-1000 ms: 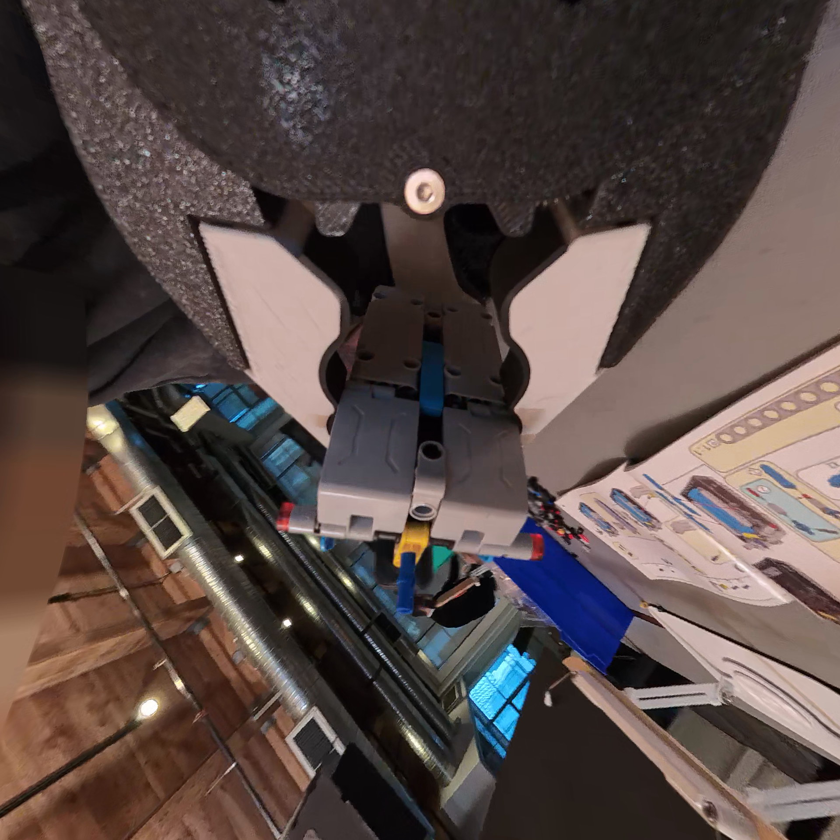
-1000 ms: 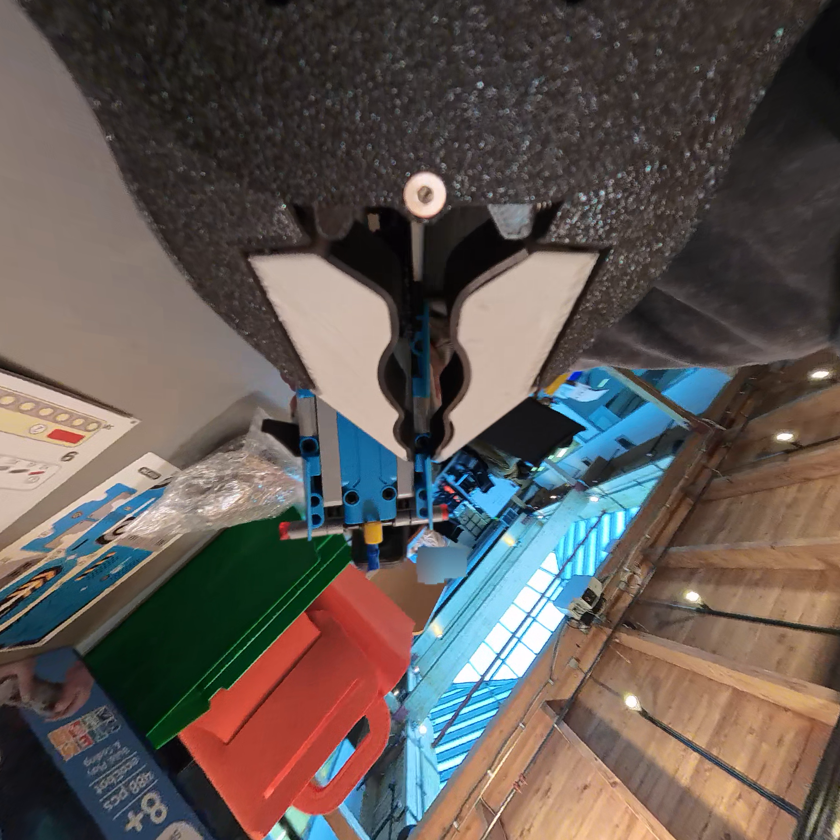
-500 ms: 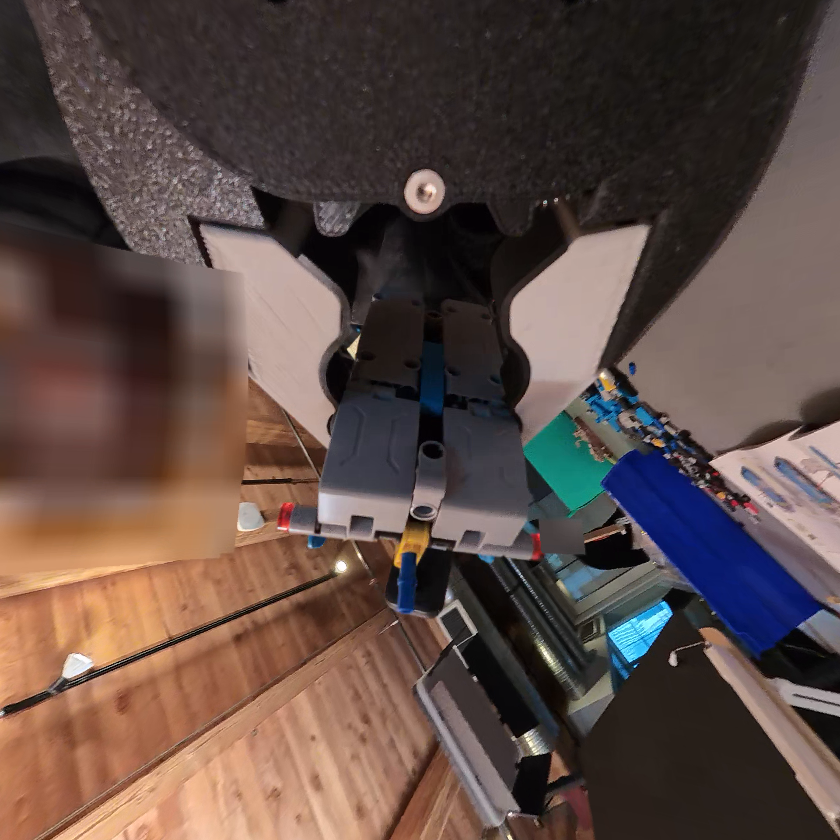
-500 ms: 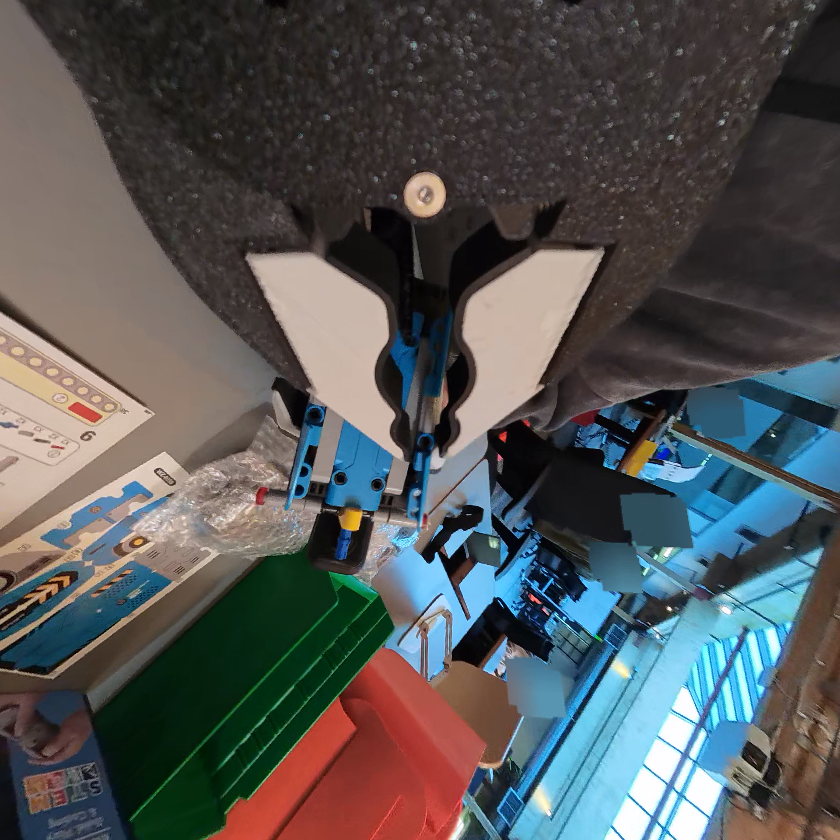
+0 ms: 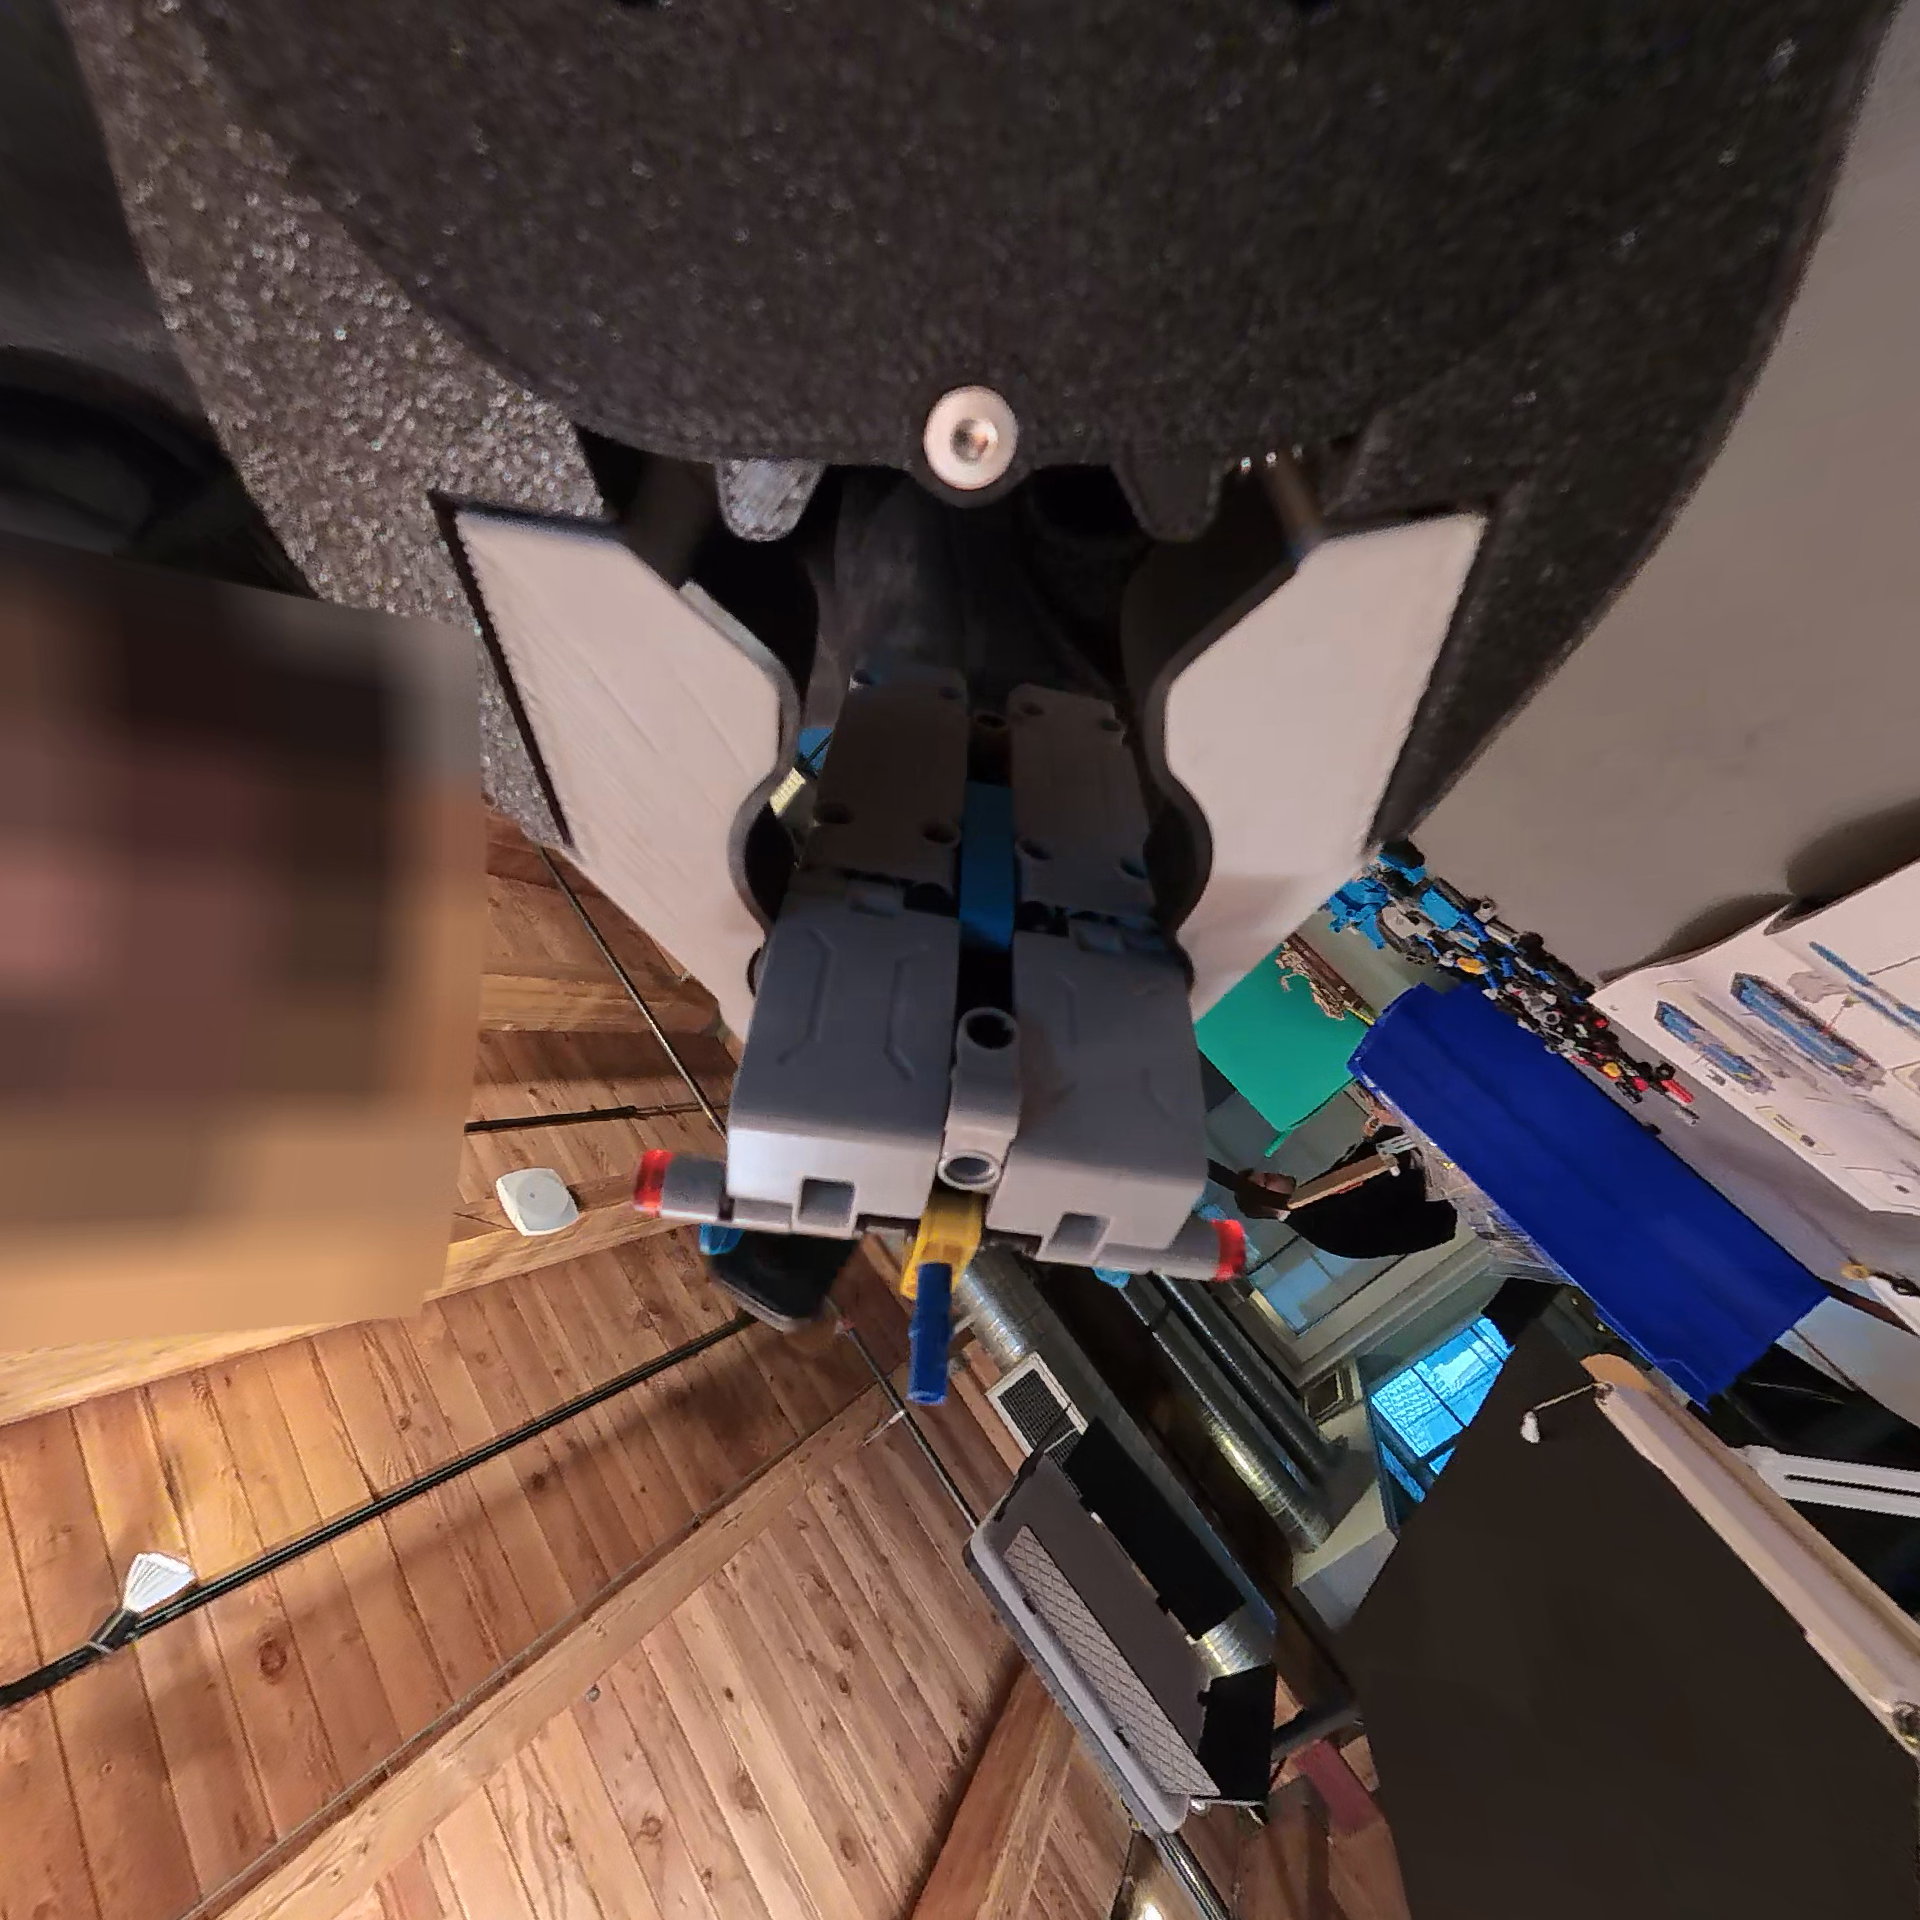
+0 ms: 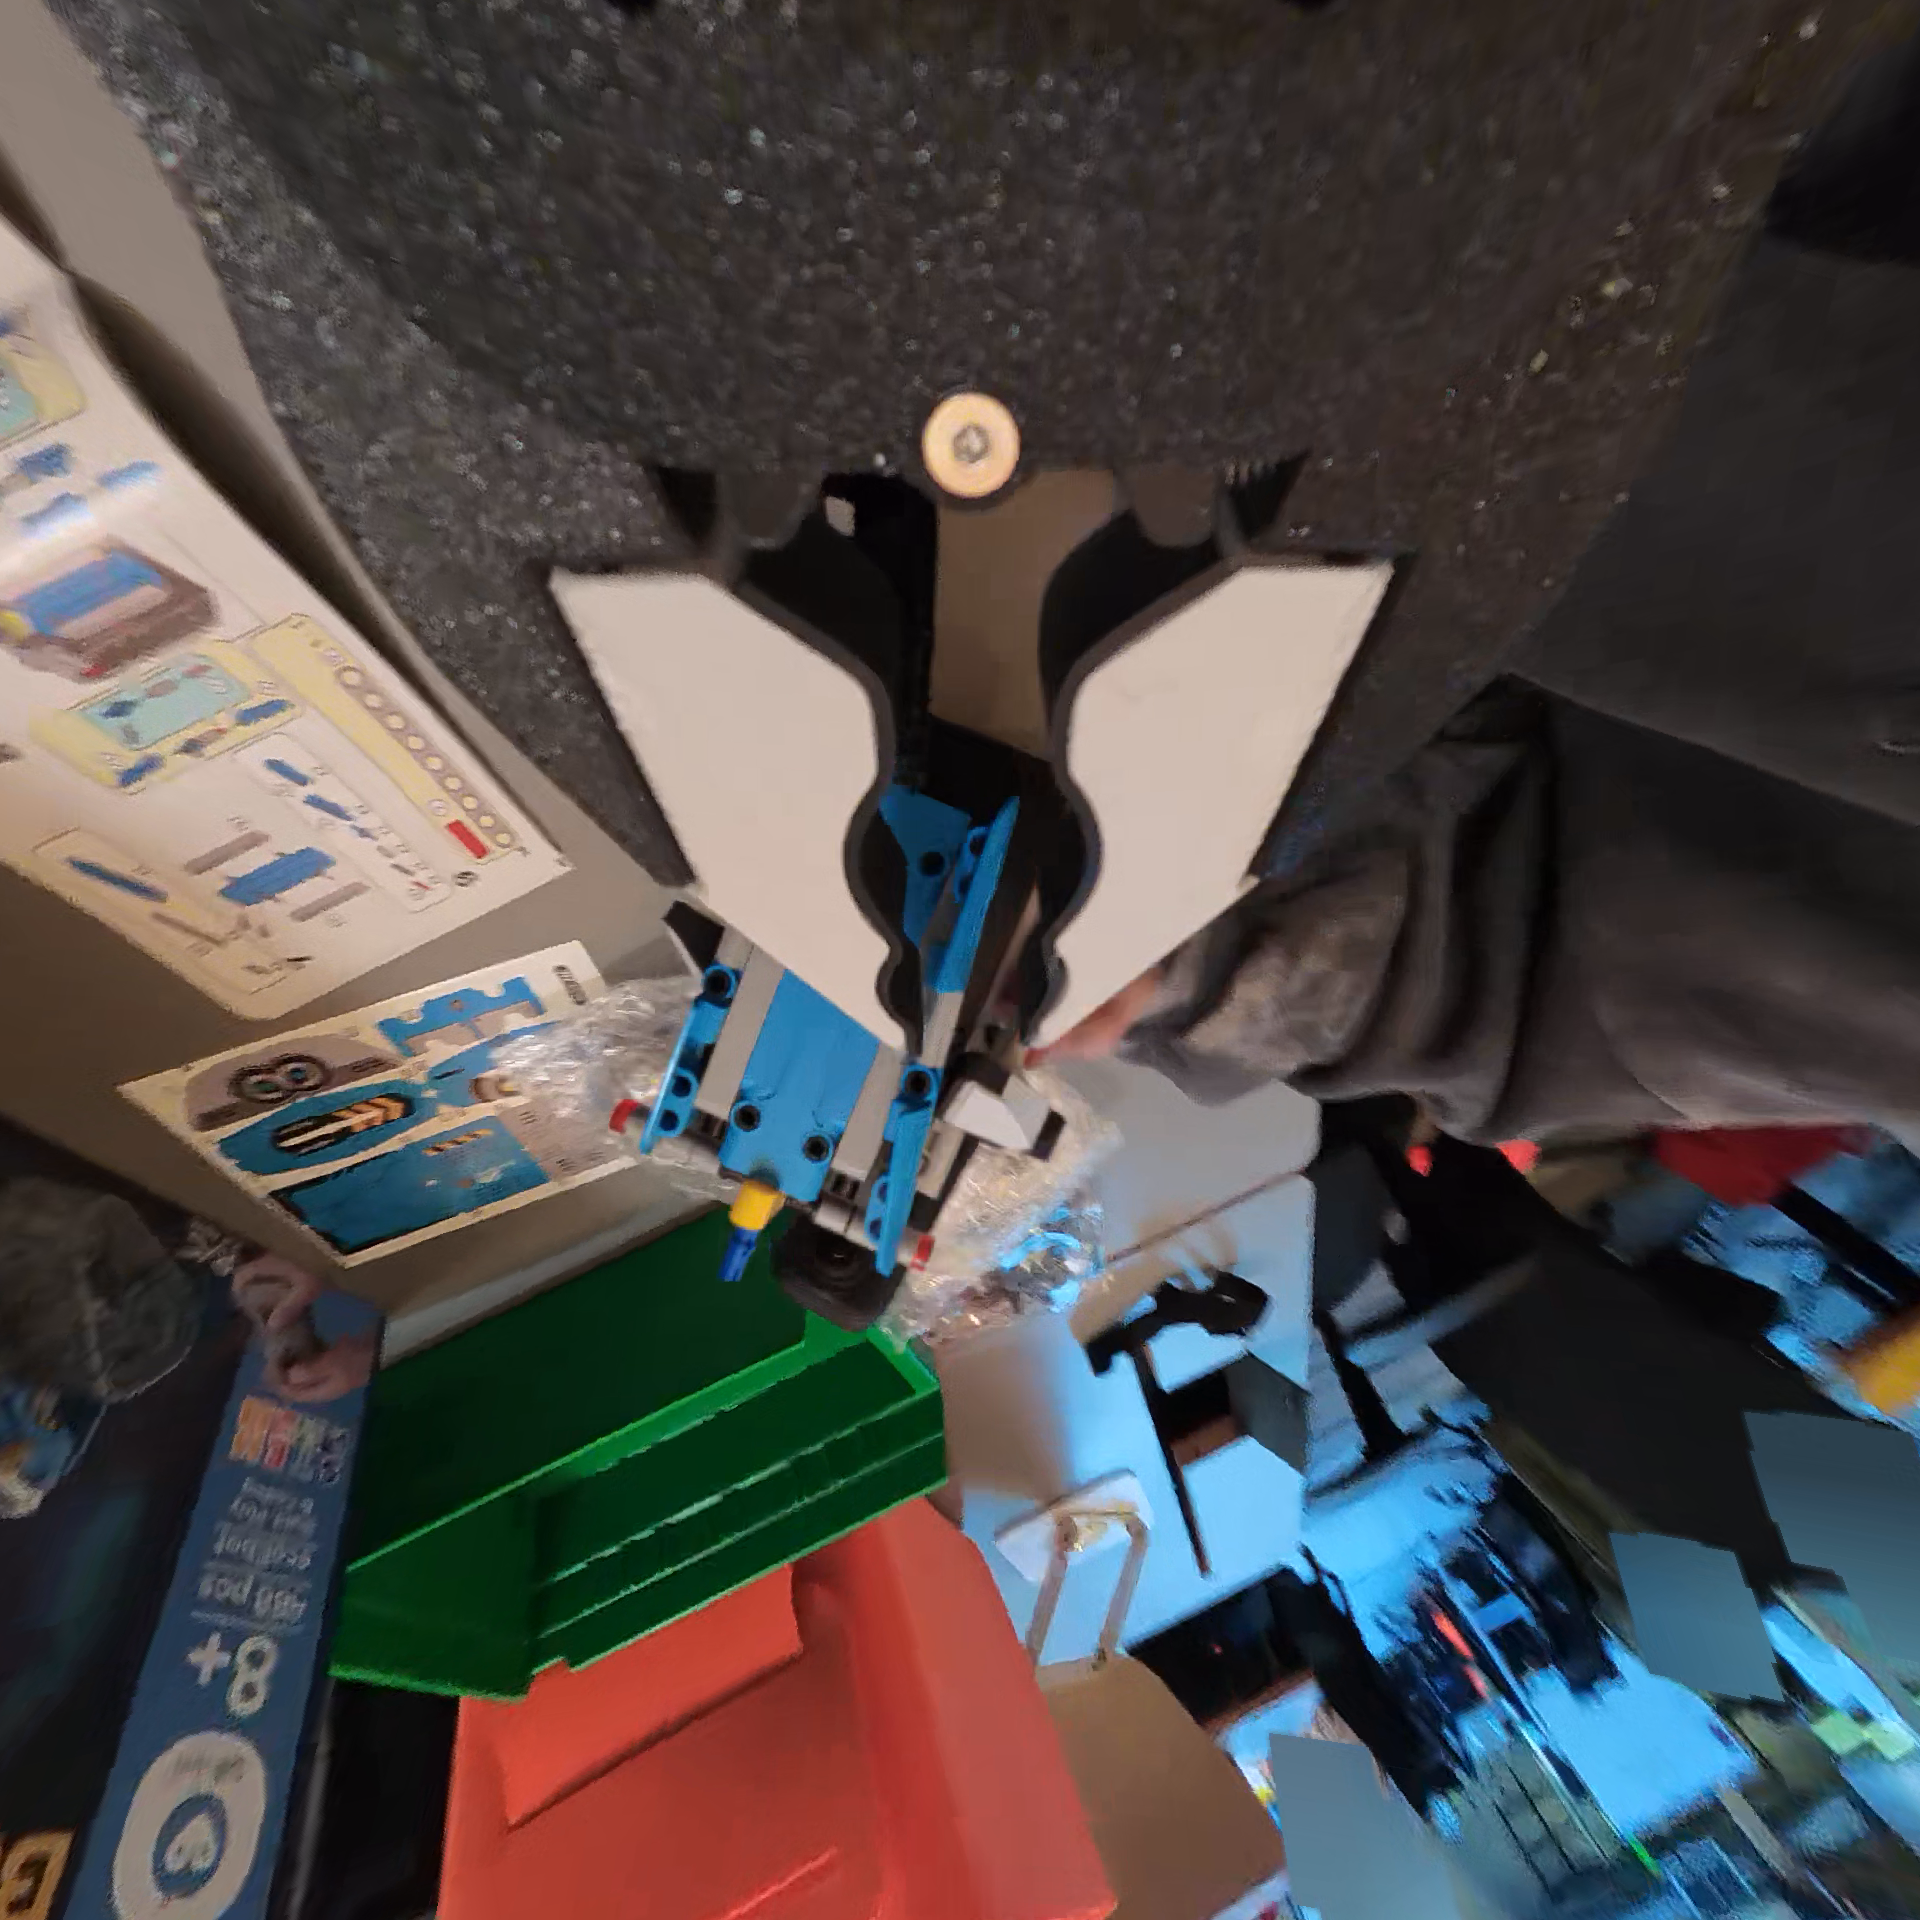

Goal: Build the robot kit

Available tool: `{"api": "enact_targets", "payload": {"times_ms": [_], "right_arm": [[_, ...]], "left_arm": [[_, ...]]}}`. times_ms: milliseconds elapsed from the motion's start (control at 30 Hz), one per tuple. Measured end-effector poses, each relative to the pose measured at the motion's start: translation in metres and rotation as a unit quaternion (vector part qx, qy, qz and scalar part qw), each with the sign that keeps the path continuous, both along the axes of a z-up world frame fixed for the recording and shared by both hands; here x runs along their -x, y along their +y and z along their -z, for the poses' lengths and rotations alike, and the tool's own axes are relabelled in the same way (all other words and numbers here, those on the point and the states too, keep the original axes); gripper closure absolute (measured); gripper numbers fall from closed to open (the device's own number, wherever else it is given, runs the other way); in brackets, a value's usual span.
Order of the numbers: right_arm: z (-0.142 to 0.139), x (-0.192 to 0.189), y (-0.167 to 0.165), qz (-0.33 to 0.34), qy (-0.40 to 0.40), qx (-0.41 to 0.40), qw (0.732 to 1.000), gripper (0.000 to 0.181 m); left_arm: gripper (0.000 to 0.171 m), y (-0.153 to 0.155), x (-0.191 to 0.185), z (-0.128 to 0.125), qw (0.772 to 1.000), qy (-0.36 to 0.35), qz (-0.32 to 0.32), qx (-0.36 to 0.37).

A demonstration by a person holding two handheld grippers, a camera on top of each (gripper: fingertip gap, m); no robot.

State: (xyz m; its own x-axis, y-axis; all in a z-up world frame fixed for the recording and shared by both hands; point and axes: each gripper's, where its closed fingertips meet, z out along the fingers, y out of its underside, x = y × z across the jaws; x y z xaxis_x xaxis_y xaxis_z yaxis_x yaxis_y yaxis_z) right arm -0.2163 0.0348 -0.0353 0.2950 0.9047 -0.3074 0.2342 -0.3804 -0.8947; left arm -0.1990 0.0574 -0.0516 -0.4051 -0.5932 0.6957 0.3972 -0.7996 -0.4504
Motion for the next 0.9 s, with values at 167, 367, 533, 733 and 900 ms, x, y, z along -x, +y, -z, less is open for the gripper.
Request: {"api": "enact_targets", "payload": {"times_ms": [167, 367, 533, 733, 900], "right_arm": [[0.01, -0.001, 0.005, 0.05, -0.081, -0.163, 0.982, 0.144], [0.017, 0.005, 0.012, 0.121, -0.156, -0.261, 0.945, 0.123], [0.039, 0.006, 0.015, 0.16, -0.214, -0.341, 0.901, 0.108], [0.044, 0.013, 0.017, 0.161, -0.229, -0.383, 0.88, 0.115], [0.031, 0.004, 0.012, 0.134, -0.198, -0.353, 0.905, 0.114]], "left_arm": [[0.105, 0.006, -0.003, 0.008, 0.999, 0.025, -0.02, 0.008], [0.104, 0.017, -0.003, 0.018, 0.996, 0.058, -0.062, 0.016], [0.104, 0.028, 0.002, 0.027, 0.991, 0.08, -0.097, 0.036], [0.104, 0.039, 0.009, 0.036, 0.986, 0.104, -0.123, 0.048], [0.104, 0.034, 0.011, 0.027, 0.987, 0.104, -0.124, 0.021]]}}
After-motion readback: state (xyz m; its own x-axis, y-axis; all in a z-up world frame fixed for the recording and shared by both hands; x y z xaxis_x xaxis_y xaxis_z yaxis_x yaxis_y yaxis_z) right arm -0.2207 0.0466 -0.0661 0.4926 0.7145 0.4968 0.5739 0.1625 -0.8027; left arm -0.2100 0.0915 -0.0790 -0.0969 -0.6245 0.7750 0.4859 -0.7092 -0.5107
